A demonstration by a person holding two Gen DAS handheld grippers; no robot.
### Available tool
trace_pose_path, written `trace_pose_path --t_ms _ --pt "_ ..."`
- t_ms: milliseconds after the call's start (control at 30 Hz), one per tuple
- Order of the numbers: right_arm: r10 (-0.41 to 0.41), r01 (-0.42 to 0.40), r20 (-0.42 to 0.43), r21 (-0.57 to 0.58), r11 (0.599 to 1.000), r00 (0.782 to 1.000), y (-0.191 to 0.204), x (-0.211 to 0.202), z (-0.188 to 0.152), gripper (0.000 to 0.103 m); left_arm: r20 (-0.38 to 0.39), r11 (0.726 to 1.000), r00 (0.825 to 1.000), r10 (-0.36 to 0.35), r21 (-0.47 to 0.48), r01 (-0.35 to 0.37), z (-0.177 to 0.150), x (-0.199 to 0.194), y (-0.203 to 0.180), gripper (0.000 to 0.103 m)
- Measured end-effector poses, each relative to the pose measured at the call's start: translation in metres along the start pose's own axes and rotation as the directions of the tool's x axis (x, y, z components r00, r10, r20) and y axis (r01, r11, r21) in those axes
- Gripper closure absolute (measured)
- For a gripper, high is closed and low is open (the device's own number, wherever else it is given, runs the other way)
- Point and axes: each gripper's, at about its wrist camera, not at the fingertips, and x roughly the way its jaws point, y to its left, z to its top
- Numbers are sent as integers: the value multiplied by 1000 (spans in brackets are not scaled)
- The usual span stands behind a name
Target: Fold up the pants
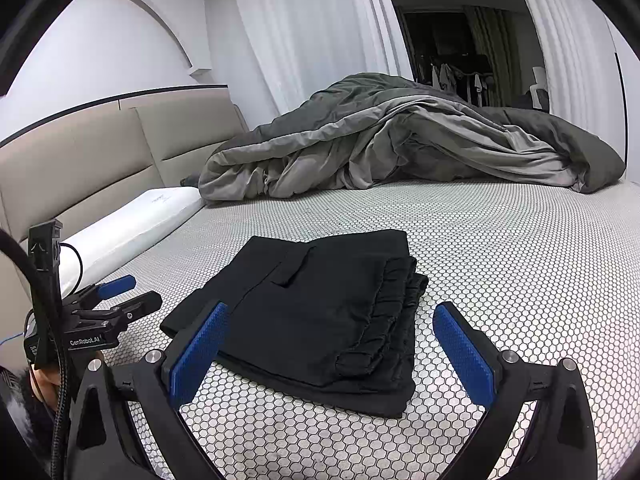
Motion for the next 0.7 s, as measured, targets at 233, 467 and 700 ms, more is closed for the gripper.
trace_pose_path --t_ms 233,467,700 --pt "-3 3 4 1 1000 1000 1 0 0 0 2 1000 1000 -2 -4 2 0 0 2 1" --pt "-6 6 2 -2 1000 1000 1 0 0 0 3 1000 1000 0 -6 0 1 0 2 1" --pt "-7 7 2 -3 1000 1000 2 0 0 0 5 1000 1000 0 -6 0 3 0 4 1"
